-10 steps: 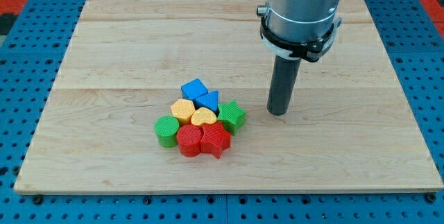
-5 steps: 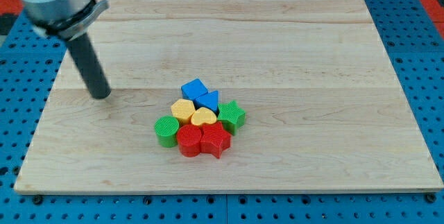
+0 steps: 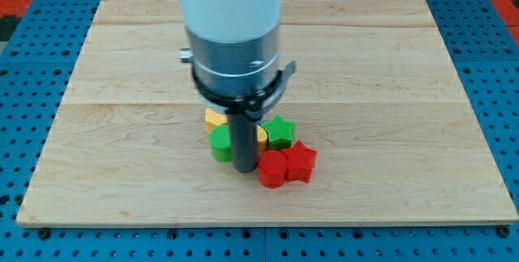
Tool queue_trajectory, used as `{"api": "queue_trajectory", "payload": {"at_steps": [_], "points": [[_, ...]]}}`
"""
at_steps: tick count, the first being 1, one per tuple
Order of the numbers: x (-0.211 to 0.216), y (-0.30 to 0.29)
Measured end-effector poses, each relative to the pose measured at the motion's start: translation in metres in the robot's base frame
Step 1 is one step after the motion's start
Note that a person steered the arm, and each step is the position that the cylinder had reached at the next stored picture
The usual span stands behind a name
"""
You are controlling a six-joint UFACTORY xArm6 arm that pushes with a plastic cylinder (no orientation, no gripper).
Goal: Slide the red blocks towards the bottom right
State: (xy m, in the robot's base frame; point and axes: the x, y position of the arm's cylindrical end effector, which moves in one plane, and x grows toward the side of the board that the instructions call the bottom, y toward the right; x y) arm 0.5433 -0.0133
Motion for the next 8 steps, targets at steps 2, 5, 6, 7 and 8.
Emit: {"api": "queue_trajectory", "payload": {"at_steps": [2,5,6,7,8], "points": [[0.005,-0.039],[-0.002,0.085],[-0.012,0.102],[-0.026,0.091],[-0.02,0.009]]}}
